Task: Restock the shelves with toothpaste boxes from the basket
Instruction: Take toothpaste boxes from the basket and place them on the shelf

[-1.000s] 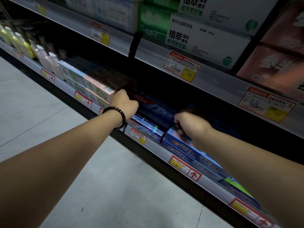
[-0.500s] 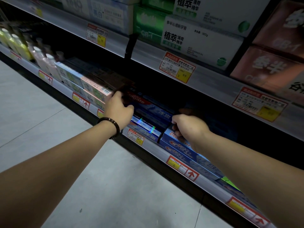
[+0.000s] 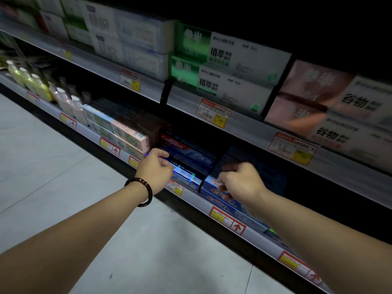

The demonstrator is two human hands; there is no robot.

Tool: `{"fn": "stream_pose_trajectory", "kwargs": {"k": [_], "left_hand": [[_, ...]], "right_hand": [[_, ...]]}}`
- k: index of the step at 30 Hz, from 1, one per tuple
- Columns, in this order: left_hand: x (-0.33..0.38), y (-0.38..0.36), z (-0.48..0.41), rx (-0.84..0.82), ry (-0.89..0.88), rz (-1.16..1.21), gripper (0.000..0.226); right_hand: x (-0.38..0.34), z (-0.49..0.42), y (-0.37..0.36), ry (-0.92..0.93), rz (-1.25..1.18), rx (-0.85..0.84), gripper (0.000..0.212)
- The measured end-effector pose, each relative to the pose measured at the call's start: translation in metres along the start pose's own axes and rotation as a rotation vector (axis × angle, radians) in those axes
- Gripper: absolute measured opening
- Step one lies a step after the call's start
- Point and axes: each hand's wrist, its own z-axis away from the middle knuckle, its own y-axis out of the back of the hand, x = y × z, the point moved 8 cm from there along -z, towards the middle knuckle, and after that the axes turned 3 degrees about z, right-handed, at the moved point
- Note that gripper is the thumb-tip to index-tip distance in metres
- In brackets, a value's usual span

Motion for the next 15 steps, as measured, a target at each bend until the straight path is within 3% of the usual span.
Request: {"fn": "stream_pose_trajectory", "kwargs": {"k": [7,11,15], "left_hand": [[0.021,0.001,0.033,-0.116,0.129,-0.010,0.032],[0.045,0.005,0.061,-0.173,0.161,-0.040,0.035],[0.063,0.011,0.101,-0.248,0.194,-0.017,0.039]], "right_hand": [[-0.006,0.041,0.020,0.017,-0.014,-0.002,0.040],[0.000,0.074,0.033,-0.002,0.005,0.017,0.042],[0.003,0.110,0.045,-0.032,-0.020,0.012,0.031]]}}
